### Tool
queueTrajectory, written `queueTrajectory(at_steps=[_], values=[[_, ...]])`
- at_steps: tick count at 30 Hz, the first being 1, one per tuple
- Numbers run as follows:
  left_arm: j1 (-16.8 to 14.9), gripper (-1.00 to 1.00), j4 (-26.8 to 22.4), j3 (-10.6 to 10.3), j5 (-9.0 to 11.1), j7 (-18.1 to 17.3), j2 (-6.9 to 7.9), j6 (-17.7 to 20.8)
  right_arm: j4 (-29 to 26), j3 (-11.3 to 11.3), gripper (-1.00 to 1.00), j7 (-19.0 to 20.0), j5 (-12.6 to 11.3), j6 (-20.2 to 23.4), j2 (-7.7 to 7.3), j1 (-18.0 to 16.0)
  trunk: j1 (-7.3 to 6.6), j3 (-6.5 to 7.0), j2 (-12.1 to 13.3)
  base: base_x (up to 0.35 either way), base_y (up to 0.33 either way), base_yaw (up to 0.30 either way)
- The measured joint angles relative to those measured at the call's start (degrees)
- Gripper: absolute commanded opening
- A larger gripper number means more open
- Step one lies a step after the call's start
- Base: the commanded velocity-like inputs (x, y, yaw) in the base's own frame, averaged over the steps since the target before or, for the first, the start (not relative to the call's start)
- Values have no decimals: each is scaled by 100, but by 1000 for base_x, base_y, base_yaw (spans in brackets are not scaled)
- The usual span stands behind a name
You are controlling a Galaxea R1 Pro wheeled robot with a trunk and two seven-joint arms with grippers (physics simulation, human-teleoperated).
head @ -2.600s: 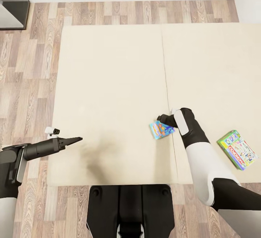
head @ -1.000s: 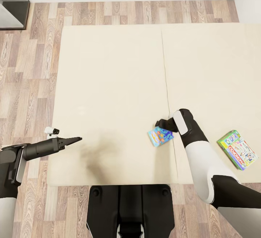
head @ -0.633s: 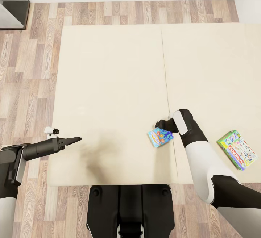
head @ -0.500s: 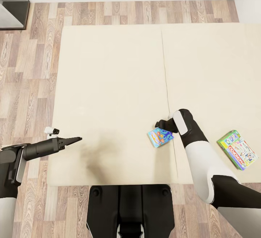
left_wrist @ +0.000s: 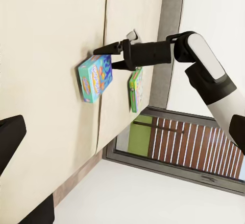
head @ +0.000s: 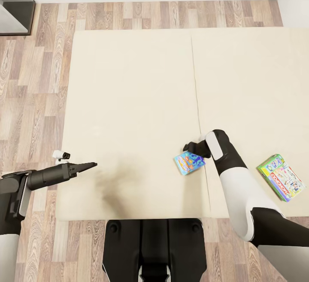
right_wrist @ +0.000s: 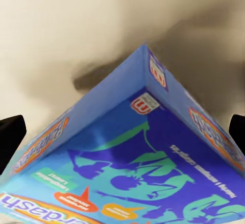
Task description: Put all the toys in the child's room - the three board games (two on the bed and one on the table), the two jigsaw puzzles on the table, and the tennis ball on the table - inside the toy box on the table in the child's room.
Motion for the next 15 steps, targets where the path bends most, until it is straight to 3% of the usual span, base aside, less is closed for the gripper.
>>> queueTrajectory(at_steps=[7, 15], values=[[3, 100, -2, 2, 1, 0, 2, 2, 12, 6, 100, 384, 203, 13, -28, 20, -6, 1, -5, 0, 0, 0], [2, 100, -2, 2, 0, 0, 2, 2, 19, 4, 100, 487, -69, 13, -224, 57, -11, 1, -5, 0, 0, 0]])
